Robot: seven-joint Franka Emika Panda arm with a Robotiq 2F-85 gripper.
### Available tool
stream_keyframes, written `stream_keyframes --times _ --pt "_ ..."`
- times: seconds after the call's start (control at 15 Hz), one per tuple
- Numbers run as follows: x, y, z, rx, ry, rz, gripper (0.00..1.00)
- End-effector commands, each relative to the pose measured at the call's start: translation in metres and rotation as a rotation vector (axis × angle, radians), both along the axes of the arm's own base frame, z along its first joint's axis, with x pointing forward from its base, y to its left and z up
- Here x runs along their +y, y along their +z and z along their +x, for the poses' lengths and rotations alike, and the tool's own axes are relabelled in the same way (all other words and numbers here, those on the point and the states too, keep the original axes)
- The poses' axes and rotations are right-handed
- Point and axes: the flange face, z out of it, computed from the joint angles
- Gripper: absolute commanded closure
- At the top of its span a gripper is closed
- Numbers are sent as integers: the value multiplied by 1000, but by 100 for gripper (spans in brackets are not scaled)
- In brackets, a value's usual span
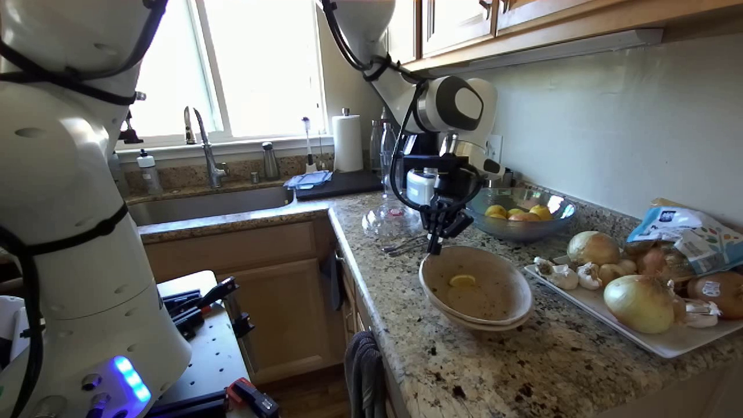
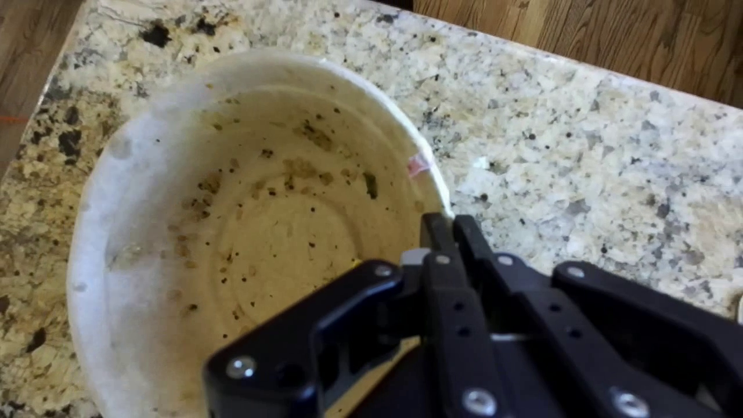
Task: Pick the forks from the bowl and put it on the counter, then unstack the bowls
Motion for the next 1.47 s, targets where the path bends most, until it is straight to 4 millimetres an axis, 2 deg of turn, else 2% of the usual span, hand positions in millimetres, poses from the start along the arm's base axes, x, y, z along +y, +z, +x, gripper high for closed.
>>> stream_keyframes --times 0.0,0.13,0.53,0.87,1.13,1.4 --pt "-4 26 -7 33 49 45 93" --pt "-5 32 -6 43 55 43 93" --pt "0 31 2 -20 26 -156 93" --pt "15 26 7 -72 25 -338 93" --pt "32 14 7 -99 48 -445 94" --pt "51 -9 4 -127 96 -519 94"
